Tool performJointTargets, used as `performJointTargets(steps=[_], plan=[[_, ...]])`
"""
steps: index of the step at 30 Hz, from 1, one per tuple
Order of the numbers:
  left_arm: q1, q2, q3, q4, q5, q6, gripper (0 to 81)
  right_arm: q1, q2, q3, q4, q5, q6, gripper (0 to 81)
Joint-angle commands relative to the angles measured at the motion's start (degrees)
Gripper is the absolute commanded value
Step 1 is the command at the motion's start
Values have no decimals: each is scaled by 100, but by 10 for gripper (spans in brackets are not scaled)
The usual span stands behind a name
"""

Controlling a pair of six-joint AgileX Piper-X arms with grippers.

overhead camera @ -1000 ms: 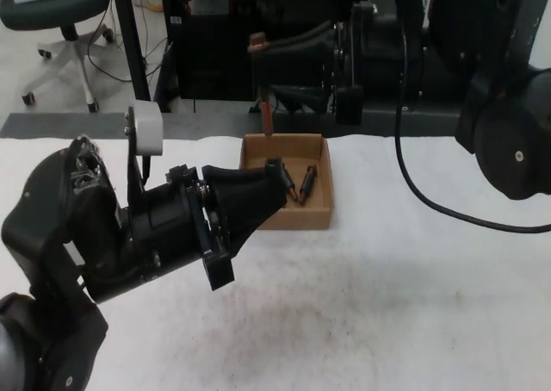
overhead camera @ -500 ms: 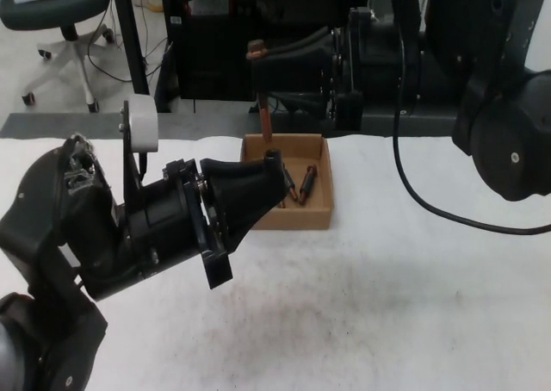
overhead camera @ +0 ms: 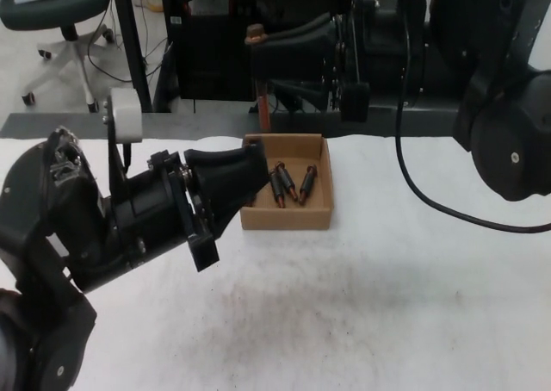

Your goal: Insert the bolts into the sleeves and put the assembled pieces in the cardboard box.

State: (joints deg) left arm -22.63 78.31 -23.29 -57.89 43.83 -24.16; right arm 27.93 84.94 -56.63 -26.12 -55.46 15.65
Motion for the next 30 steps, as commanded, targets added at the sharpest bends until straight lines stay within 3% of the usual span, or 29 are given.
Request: performJointTargets(steps=[1, 30], plan=[[31, -57, -9, -111, 59, -29, 2, 12, 28, -15, -106, -59, 29, 9], [31, -57, -9, -330, 344, -204, 2, 164, 93, -15, 191, -20, -111, 9]])
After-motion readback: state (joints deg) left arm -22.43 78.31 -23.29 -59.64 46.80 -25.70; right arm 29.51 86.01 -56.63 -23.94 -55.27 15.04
